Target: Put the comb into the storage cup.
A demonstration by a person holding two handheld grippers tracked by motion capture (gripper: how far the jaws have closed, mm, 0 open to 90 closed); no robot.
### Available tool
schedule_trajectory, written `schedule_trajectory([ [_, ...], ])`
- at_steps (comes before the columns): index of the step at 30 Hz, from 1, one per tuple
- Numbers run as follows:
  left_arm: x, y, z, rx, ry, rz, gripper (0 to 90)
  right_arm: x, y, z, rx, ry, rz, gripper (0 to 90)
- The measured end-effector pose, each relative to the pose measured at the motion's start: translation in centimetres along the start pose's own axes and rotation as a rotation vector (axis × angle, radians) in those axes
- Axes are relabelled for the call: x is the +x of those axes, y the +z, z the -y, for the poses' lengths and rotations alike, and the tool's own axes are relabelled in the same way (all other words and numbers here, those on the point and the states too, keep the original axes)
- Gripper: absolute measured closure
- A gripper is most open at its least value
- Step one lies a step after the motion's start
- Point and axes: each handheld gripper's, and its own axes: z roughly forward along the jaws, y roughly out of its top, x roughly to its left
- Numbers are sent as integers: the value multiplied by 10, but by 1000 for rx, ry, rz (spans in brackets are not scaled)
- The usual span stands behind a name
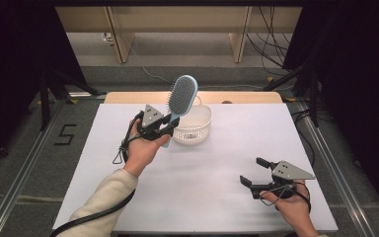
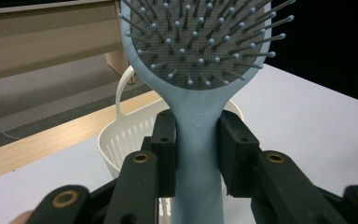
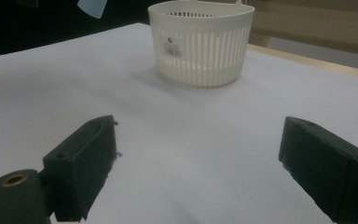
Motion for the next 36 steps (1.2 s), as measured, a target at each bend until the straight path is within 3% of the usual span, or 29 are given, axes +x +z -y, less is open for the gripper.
schedule_trajectory([
  [36, -2, 12, -14, -9, 12, 0, 695, 0, 0, 0, -4, 3, 0, 119],
])
